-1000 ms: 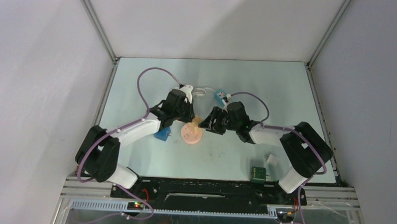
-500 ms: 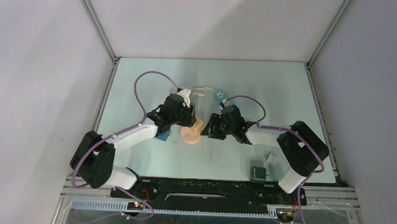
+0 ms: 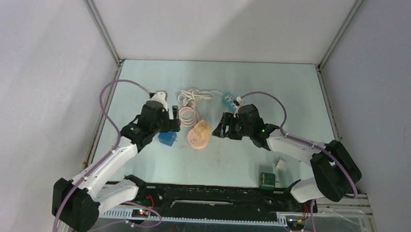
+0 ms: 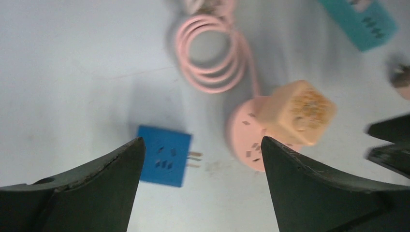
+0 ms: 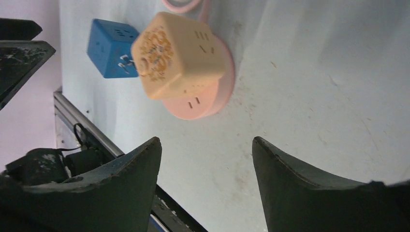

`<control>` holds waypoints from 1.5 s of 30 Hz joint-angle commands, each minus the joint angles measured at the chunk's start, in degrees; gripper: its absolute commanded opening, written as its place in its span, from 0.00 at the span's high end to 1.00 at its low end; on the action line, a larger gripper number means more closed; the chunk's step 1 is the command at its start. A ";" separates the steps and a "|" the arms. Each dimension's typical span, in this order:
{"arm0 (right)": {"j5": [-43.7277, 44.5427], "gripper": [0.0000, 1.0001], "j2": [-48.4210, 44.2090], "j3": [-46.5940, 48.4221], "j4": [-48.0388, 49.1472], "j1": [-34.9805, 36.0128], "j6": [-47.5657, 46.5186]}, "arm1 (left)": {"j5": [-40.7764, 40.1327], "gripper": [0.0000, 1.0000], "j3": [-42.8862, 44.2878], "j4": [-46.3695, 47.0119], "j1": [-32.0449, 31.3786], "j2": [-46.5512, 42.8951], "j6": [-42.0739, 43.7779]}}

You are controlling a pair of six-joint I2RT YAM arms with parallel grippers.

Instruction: Insert the plug

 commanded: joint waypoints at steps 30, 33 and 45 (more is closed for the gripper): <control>-5.95 0.22 -9.15 1.99 -11.23 -5.26 -10.01 | -1.73 0.85 -0.09 -3.19 2.75 6.22 4.21; -8.02 0.20 -12.14 2.00 -11.67 -6.64 -11.05 | -2.39 0.86 1.11 -3.79 1.98 -1.59 4.97; -22.68 0.17 -22.30 6.08 -7.69 -10.39 -14.74 | 17.11 0.90 3.60 2.05 -9.41 -21.85 34.97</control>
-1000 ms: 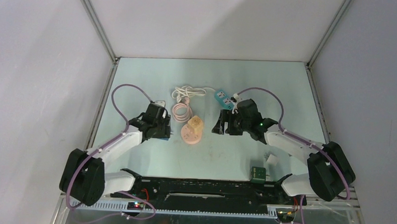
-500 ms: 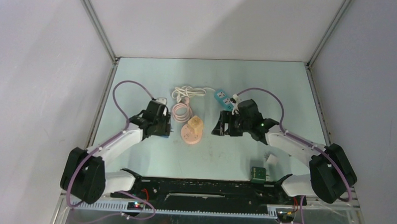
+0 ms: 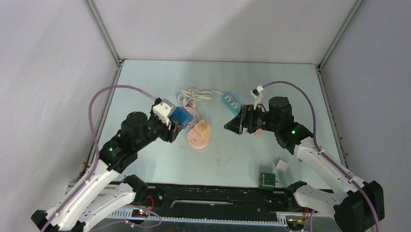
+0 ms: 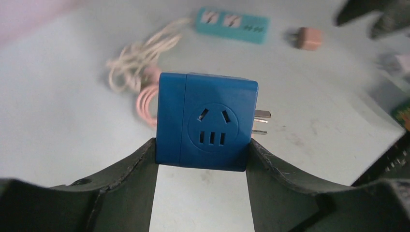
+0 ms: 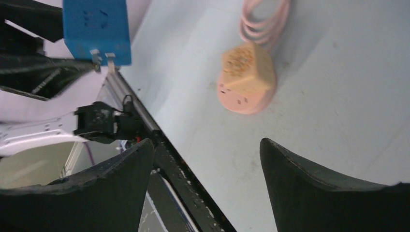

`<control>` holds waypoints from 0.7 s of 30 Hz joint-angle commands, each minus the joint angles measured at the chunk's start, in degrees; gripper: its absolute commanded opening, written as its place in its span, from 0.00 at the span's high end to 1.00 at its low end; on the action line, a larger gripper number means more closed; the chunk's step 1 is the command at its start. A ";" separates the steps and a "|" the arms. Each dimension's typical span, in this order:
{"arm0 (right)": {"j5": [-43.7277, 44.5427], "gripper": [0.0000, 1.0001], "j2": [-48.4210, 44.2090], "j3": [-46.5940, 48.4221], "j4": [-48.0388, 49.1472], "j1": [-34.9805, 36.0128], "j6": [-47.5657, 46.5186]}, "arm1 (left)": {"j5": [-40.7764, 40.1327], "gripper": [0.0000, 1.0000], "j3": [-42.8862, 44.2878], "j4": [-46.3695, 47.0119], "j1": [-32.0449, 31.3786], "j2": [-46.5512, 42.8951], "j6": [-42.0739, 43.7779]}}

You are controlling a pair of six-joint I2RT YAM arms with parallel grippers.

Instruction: Insert the plug

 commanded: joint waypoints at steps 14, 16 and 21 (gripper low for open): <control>-25.58 0.08 1.40 5.91 13.49 2.61 -2.93 | 31.58 1.00 -1.00 -1.85 -9.29 -8.29 55.02; -28.12 0.06 2.13 5.91 14.49 3.14 -4.23 | 34.44 1.00 -3.10 -0.76 -9.73 -9.26 61.61; -32.88 0.04 2.27 5.92 14.99 4.48 -9.51 | 38.26 1.00 -7.48 1.11 -10.22 -11.86 78.51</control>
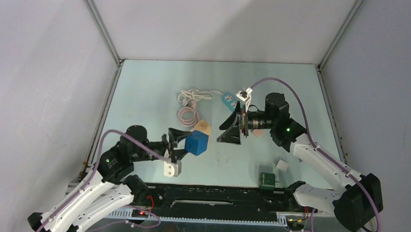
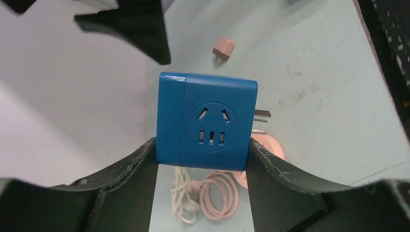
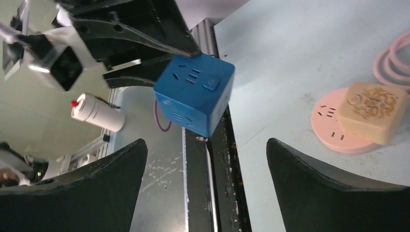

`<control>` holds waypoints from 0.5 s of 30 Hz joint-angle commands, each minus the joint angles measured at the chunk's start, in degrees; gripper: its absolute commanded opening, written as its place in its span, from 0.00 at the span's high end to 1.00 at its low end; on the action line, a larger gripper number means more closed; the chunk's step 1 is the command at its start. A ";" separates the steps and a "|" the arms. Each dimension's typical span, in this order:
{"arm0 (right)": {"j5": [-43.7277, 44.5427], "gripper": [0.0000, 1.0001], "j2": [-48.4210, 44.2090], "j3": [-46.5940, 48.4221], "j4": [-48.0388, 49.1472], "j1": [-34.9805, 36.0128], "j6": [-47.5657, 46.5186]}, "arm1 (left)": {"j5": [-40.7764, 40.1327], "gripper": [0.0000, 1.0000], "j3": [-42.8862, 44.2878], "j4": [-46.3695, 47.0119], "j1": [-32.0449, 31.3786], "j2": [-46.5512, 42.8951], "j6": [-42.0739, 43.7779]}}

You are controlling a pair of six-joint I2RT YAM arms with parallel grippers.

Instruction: Insert the plug

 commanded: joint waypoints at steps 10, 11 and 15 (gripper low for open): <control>4.01 0.01 -6.79 0.66 -8.60 12.13 -44.01 | 13.02 1.00 2.51 -9.34 -0.65 3.51 36.90; 3.93 0.01 -7.61 -1.21 -7.83 12.99 -47.56 | 13.29 1.00 2.37 -9.46 -0.65 3.49 37.21; 2.10 0.01 -9.50 -4.37 -4.39 13.43 -54.66 | 13.44 1.00 1.87 -10.50 -0.97 3.38 39.46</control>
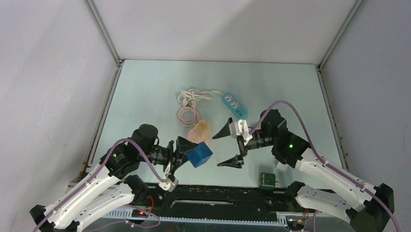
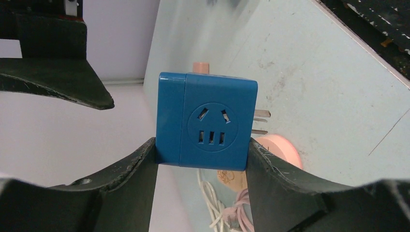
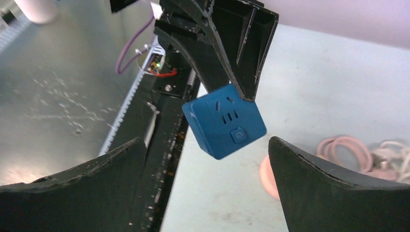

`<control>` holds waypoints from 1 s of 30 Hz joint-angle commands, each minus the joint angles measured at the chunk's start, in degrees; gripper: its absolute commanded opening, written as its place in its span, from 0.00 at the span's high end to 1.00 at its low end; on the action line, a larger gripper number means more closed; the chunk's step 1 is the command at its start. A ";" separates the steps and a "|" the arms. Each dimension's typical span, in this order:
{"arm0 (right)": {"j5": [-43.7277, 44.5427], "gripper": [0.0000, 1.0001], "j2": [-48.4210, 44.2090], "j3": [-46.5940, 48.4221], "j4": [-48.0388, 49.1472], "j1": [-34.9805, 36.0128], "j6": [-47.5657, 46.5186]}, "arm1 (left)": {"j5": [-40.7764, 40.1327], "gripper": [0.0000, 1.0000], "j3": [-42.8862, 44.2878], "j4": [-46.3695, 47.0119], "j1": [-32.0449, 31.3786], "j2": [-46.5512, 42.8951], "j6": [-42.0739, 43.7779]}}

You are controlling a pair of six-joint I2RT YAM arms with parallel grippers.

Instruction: Insert the plug

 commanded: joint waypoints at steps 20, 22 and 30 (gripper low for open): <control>1.75 0.03 10.87 5.59 -2.58 9.75 -23.29 | 3.46 1.00 2.81 -5.33 -4.22 -1.75 7.34; 2.59 0.04 12.36 7.00 -2.56 10.39 -22.75 | 3.20 1.00 2.77 -5.31 -4.41 -1.75 7.35; 2.75 0.20 17.08 11.07 -5.87 10.63 -20.89 | 0.97 1.00 1.73 -4.17 -4.83 -2.67 6.80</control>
